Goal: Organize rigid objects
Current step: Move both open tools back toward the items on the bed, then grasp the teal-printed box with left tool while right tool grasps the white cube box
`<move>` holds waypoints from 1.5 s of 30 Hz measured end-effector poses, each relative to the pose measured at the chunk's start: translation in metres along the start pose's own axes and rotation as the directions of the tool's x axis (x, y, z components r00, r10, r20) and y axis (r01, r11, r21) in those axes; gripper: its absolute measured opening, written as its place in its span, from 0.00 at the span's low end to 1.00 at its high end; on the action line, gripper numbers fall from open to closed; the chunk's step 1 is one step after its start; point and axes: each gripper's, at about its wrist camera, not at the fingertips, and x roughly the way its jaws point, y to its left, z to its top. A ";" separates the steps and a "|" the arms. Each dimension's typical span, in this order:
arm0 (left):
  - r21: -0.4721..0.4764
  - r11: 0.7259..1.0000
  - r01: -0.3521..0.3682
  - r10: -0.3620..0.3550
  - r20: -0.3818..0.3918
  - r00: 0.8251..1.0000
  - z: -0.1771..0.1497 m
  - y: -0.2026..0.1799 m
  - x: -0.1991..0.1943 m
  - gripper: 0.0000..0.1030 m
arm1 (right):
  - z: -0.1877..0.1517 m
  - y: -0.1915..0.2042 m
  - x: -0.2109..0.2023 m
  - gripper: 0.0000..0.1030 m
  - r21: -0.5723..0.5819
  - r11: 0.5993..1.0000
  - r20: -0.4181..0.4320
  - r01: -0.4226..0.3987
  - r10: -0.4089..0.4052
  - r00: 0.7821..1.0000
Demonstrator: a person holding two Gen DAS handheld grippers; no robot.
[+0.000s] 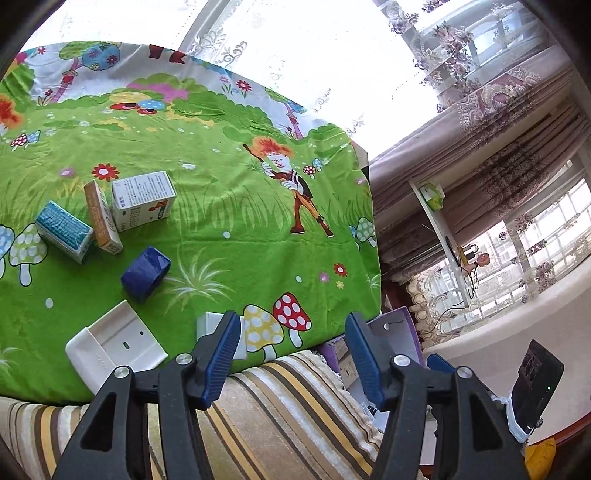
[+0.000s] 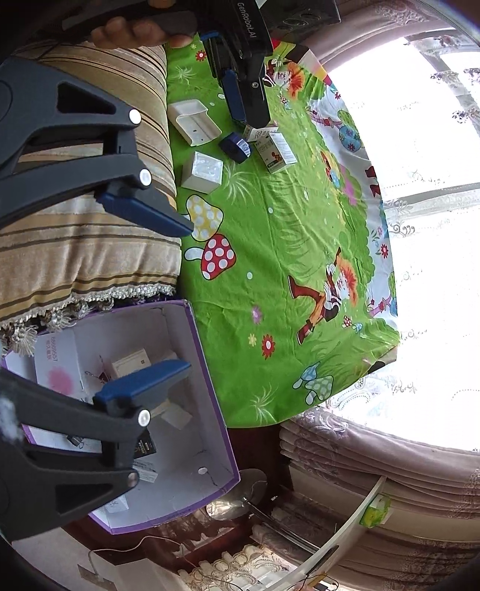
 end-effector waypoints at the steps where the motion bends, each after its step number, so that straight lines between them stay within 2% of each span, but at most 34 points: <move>1: -0.010 1.000 -0.006 0.007 0.008 1.000 0.003 0.005 -0.004 0.58 | 0.002 0.006 0.002 0.71 -0.010 1.000 -0.002 -0.009 0.009 1.000; 9: -0.046 0.996 -0.076 0.079 0.070 0.994 0.027 0.046 -0.031 0.59 | 0.015 0.050 0.020 0.72 -0.071 0.995 -0.033 -0.068 0.066 0.997; 13: -0.055 0.989 -0.134 0.139 0.088 0.986 0.036 0.069 -0.042 0.63 | 0.019 0.068 0.028 0.72 -0.085 0.991 -0.053 -0.098 0.094 0.994; 25: -0.073 0.965 -0.251 0.256 0.066 0.964 0.055 0.124 -0.042 0.67 | 0.019 0.112 0.066 0.73 -0.096 0.983 -0.147 -0.155 0.140 0.979; 33: 0.032 0.933 -0.359 0.359 0.011 0.933 0.058 0.145 -0.018 0.70 | 0.019 0.133 0.092 0.73 -0.119 0.982 -0.200 -0.146 0.121 0.972; 45: 0.224 0.859 -0.460 0.479 -0.038 0.877 0.058 0.149 0.027 0.75 | 0.011 0.143 0.137 0.73 -0.156 0.981 -0.291 -0.112 0.063 0.955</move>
